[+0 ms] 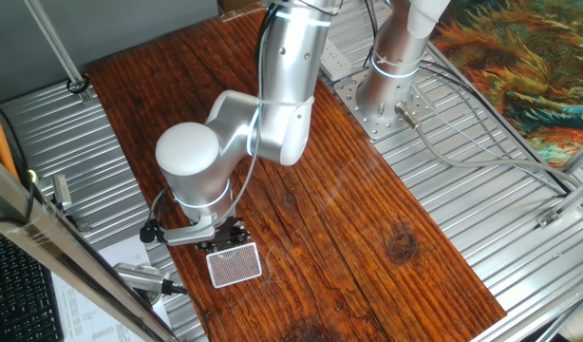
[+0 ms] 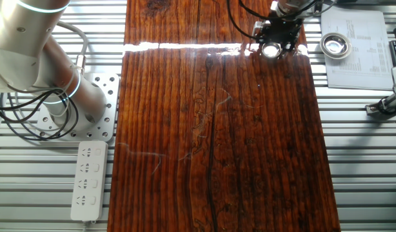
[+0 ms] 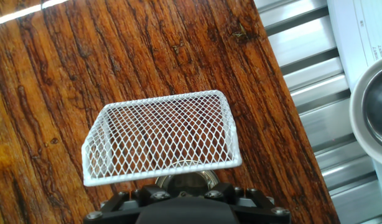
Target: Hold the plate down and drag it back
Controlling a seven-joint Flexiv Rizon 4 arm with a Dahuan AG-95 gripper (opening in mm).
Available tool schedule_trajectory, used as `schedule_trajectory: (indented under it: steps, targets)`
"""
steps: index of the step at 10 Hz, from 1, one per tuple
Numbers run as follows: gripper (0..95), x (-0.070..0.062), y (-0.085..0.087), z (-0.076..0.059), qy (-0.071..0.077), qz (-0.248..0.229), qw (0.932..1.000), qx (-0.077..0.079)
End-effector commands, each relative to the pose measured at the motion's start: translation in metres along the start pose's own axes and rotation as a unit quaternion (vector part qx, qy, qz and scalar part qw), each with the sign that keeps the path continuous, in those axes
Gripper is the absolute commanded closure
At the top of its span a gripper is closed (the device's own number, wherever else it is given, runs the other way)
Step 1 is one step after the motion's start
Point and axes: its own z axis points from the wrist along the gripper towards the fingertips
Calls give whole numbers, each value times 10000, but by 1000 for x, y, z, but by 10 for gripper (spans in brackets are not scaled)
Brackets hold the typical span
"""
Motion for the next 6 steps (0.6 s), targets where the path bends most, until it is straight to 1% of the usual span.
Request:
schedule_trajectory:
  steps: [1, 2, 6]
  targets:
    - [380, 0, 0, -1, -1, -56, 10000, 8]
    - [190, 0, 0, -1, -7, -51, 10000, 7]
    - [190, 0, 0, -1, -14, -39, 10000, -8]
